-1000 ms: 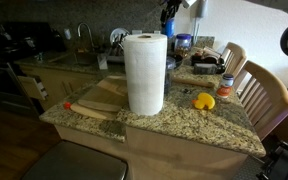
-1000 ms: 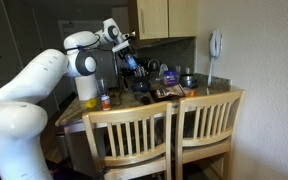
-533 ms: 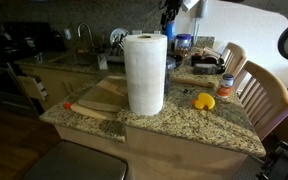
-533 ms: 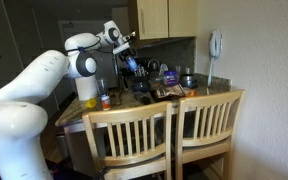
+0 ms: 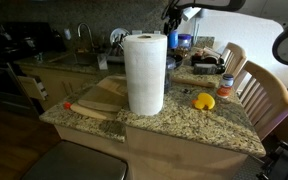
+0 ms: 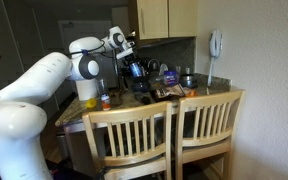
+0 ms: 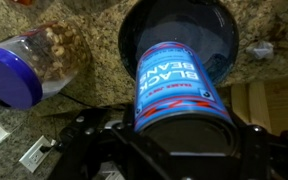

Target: Pick the blue tin on the counter and put it in the bowl

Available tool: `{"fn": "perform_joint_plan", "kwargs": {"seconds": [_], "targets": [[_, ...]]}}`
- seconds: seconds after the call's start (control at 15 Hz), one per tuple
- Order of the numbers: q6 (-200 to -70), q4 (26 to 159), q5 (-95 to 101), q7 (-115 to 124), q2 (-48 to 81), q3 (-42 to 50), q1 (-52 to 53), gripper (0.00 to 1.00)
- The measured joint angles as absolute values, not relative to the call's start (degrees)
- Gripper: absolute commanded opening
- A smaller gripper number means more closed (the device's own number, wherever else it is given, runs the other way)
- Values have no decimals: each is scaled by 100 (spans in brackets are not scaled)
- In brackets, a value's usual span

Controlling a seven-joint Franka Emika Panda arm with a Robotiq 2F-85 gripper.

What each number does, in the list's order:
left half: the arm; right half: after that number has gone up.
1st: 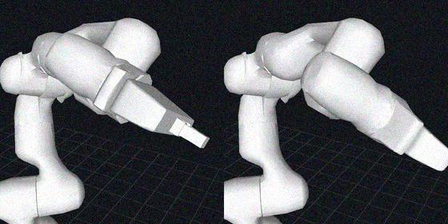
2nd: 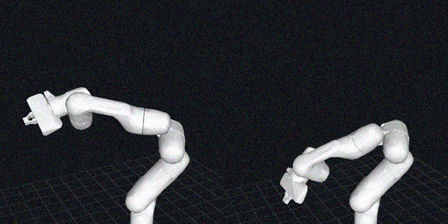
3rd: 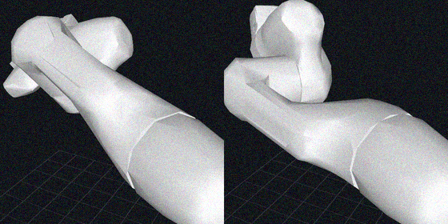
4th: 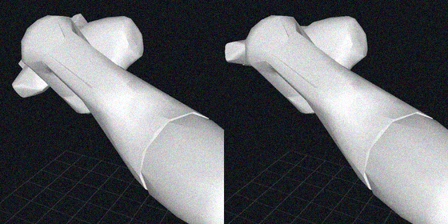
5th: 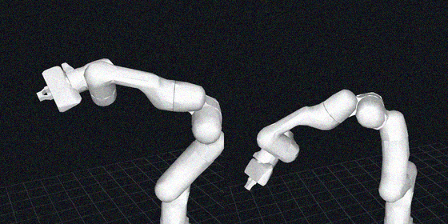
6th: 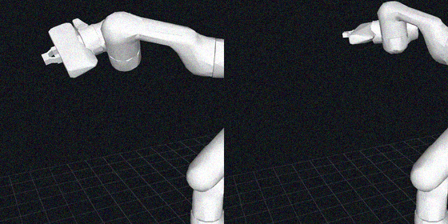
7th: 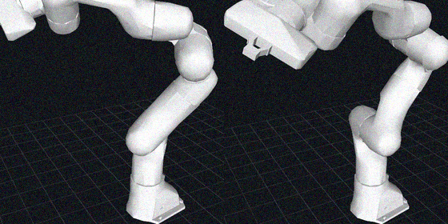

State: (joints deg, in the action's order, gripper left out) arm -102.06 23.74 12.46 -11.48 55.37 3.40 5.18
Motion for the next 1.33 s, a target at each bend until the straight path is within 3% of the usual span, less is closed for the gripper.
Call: {"fn": "perform_joint_plan", "kwargs": {"seconds": [1.33], "targets": [[-9797, 2465, 899, -1146, 5723, 377, 413, 57]]}}
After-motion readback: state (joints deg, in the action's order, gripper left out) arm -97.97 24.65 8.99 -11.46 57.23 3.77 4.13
